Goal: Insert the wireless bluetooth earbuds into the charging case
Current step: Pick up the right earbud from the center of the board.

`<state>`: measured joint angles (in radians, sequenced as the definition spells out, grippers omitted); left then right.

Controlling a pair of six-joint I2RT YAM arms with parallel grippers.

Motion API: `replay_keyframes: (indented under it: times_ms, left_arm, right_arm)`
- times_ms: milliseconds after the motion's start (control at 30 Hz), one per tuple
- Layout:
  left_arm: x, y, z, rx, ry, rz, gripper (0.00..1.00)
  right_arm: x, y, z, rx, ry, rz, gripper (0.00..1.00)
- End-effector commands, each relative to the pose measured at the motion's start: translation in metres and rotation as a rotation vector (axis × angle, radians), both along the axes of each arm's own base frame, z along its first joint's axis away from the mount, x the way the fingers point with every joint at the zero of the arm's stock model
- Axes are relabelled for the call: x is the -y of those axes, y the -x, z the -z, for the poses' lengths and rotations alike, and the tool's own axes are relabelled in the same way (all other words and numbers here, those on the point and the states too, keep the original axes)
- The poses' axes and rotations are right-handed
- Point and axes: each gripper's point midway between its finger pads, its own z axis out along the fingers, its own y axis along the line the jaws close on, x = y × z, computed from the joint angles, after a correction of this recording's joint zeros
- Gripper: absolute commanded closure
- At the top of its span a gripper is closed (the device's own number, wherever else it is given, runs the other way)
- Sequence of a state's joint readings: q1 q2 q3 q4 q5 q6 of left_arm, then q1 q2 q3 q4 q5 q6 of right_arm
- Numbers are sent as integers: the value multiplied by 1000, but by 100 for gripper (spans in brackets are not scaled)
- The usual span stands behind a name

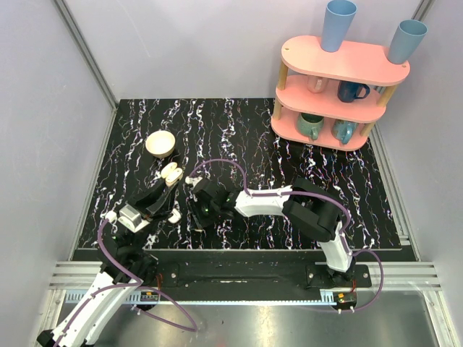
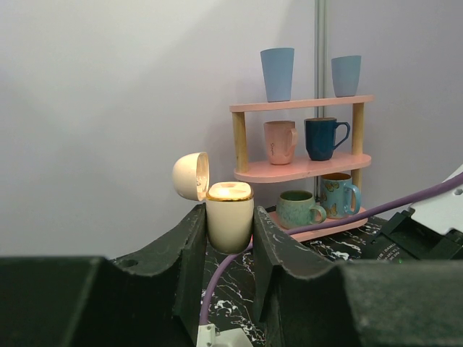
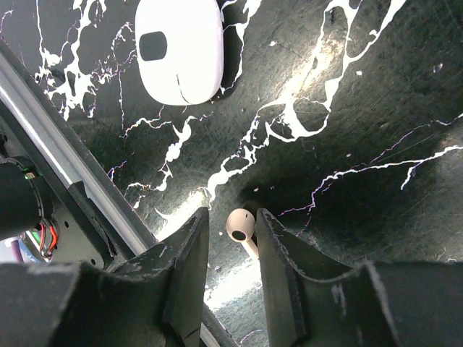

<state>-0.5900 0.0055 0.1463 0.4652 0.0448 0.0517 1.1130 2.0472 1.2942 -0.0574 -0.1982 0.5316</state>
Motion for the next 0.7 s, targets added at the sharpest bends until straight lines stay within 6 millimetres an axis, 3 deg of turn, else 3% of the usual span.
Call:
replay_keyframes:
  times_ms: [0, 400, 567, 667]
  left_arm:
    - [-15, 21, -27, 107, 87, -1, 100]
    - [-14, 21, -26, 106, 89, 6, 100]
    - [-15, 21, -26, 106, 88, 2, 100]
    - [-14, 20, -26, 105, 88, 2, 100]
  right_arm:
    - [5, 2, -4, 31, 41, 2, 59]
    - [16, 0, 6, 51, 91, 13, 64]
    - [16, -1, 3, 60, 90, 12, 75]
    - [15, -2, -2, 74, 74, 4, 76]
